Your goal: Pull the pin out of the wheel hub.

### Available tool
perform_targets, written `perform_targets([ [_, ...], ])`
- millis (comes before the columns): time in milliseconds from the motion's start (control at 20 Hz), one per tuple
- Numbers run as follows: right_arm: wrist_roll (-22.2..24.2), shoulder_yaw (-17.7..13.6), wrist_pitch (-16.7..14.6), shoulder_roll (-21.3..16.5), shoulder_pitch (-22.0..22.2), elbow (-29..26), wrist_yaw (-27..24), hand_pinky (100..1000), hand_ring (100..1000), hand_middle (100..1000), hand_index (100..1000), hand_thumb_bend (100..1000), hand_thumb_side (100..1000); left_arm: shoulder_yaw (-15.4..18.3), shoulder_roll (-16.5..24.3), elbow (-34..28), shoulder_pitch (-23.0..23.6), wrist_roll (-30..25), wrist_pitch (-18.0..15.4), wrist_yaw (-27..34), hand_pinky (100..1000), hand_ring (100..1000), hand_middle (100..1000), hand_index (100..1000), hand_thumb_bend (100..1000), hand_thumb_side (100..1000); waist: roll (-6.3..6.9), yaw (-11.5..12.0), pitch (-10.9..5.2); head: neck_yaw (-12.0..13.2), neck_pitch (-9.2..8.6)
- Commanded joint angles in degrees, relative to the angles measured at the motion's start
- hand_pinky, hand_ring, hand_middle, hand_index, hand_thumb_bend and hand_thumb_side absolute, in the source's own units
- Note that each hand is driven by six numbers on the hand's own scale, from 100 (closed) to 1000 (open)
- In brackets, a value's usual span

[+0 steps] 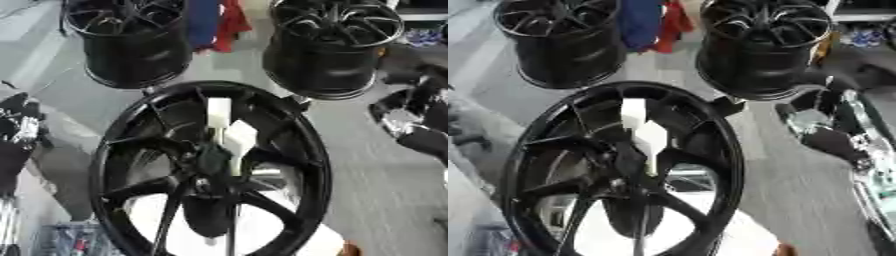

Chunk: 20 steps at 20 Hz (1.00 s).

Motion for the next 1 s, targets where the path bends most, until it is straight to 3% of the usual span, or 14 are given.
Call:
perform_targets([
  [50,3.6,1.6,0.0,-7.0,-3.3,-3.8,-1.1,652,627,751,814,362,208,-0.4,1.1,-1.0,-0.4,-0.4,-0.1,0.3,588,677,675,833,232,563,-0.1,0.2,-0.45,-0.1,-0.08],
  [350,12.8,6.8,0.1,-15.5,-10.5,-7.3,-3.6,670,650,763,830,351,186,-0.7,1.3,-1.0,-0.4,-0.7,-0.2,0.2,588,677,675,833,230,564,-0.25,0.9,-0.46,-0.1,-0.02],
  [550,19.2,10.9,0.4,-18.7,-16.0,-8.3,-5.0,695,706,801,860,362,179,-0.9,1.4,-0.9,-0.4,-1.1,-0.2,0.2,589,678,676,834,229,565,-0.41,1.3,-0.45,-0.1,0.07],
  [750,26.9,14.7,1.0,-18.9,-21.7,-8.3,-5.6,719,772,856,895,410,175,-1.2,1.5,-0.9,-0.4,-1.4,-0.3,0.2,589,678,676,834,228,566,-0.51,1.5,-0.46,-0.4,0.09],
  [1000,36.4,18.9,1.7,-16.1,-27.6,-6.3,-4.8,734,794,867,911,440,166,-1.4,1.6,-0.9,-0.4,-1.7,-0.4,0.2,589,679,677,834,225,566,-0.53,1.8,-0.42,-0.7,0.15],
])
